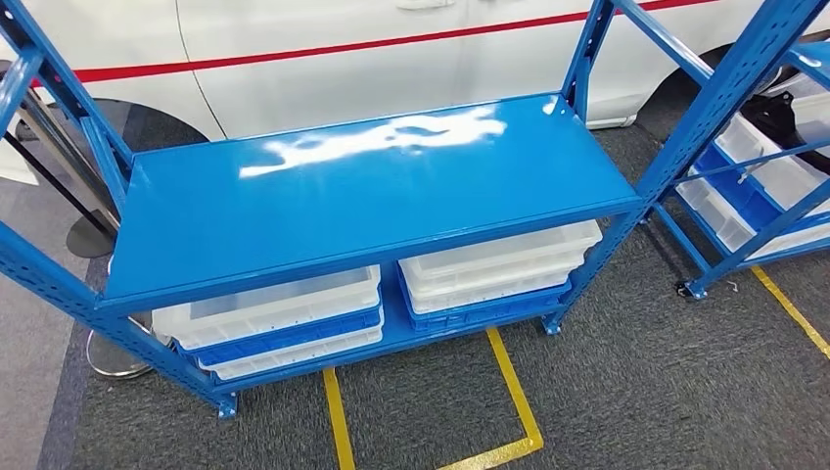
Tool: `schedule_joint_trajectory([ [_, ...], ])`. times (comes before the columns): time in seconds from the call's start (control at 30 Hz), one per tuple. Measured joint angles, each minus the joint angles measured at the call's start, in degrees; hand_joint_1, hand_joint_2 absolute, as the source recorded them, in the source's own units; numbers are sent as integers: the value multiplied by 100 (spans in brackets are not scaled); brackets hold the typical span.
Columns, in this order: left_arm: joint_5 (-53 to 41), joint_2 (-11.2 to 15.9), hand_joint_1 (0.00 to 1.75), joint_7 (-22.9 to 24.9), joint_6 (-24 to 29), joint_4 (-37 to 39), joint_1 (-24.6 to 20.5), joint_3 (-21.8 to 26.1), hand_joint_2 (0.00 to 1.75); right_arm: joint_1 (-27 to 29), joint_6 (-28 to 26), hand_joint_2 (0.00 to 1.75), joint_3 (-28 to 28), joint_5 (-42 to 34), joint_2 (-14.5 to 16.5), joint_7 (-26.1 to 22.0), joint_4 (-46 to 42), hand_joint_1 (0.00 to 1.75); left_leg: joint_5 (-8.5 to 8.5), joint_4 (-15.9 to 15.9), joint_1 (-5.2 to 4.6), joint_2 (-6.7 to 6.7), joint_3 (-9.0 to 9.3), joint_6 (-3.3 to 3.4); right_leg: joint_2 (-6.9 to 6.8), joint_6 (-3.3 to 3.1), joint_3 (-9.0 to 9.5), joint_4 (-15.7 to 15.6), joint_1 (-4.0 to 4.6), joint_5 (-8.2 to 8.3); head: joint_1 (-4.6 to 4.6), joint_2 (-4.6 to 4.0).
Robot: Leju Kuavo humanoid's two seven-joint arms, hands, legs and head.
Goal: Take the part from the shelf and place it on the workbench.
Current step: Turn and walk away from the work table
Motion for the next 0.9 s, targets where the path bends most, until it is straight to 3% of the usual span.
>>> schedule_joint_trajectory([
  [0.07,0,-1,0,10,-1,-2,7,0,0,1,1,0,-2,4,1,3,-4,0,-17,-36,9,9,92,80,-26,29,-158,357,-8,-180,3,0],
  [0.13,-8,-1,0,28,10,-8,13,0,0,2,2,0,-5,20,2,10,-10,0,-46,-41,-10,23,141,132,-43,36,-564,1064,0,-492,3,-1],
  [0.2,-20,-1,0,40,26,-13,12,0,0,2,3,0,-7,39,4,19,-16,0,-74,-38,-33,27,167,158,-44,36,-905,1584,6,-671,3,-1],
  [0.3,-27,-1,0,42,34,-14,12,0,0,3,4,0,-8,47,6,26,-19,0,-87,-37,-41,26,179,162,-44,31,-996,1698,6,-682,3,-1],
  [0.33,-29,-1,0,44,39,-17,12,0,0,4,5,0,-8,55,8,40,-20,0,-101,-37,-46,23,197,162,-44,23,-1006,1657,8,-614,3,-1],
  [0.37,-32,-2,0,49,45,-22,14,0,0,7,7,0,-9,66,11,57,-21,0,-135,-38,-56,19,248,158,-45,-9,-942,1401,21,-385,3,-1],
  [0.47,-42,-26,0,76,61,-41,10,-1,0,9,16,0,-14,96,32,99,-63,0,-279,-16,-79,22,379,67,-72,-197,-658,267,142,315,20,0],
  [0.53,-45,-32,0,86,64,-53,2,-2,0,14,20,87,-19,101,52,103,-87,0,-313,36,-81,24,423,-9,-74,-263,-567,82,140,397,25,-1],
  [0.6,-53,-32,0,92,67,-61,-4,-2,0,11,21,175,-26,102,71,103,-105,0,-464,297,-71,15,336,-61,-70,-310,-478,18,102,395,20,-1],
  [0.7,-63,-35,0,103,73,-68,-14,-2,0,-10,26,175,-43,102,85,103,-124,0,-932,1225,-31,8,-204,-143,-71,-352,-458,-1,99,371,16,1],
  [0.73,-70,-34,0,109,84,-74,-10,-2,0,-13,29,175,-49,103,90,103,-128,0,-986,1424,-21,9,-349,-172,-68,-355,-454,4,100,360,16,0],
  [0.77,-79,-33,0,120,100,-82,-5,-2,0,-15,31,175,-54,103,97,103,-131,0,-918,1430,-14,10,-401,-194,-62,-350,-446,11,98,349,16,0],
  [0.8,-87,-31,0,131,123,-91,0,-2,0,-17,31,175,-59,104,107,103,-134,0,-729,1218,-9,10,-347,-204,-55,-339,-432,21,93,337,15,0],
  [0.87,-98,-29,0,160,171,-107,2,-2,0,-20,28,175,-77,105,135,103,-138,0,-290,497,-8,9,-81,-180,-48,-304,-398,38,88,314,15,0],
  [0.9,-99,-28,0,177,192,-111,-4,-2,0,-24,26,175,-90,107,147,103,-142,0,-225,228,-21,10,9,-153,-47,-281,-391,44,89,309,16,-1],
])
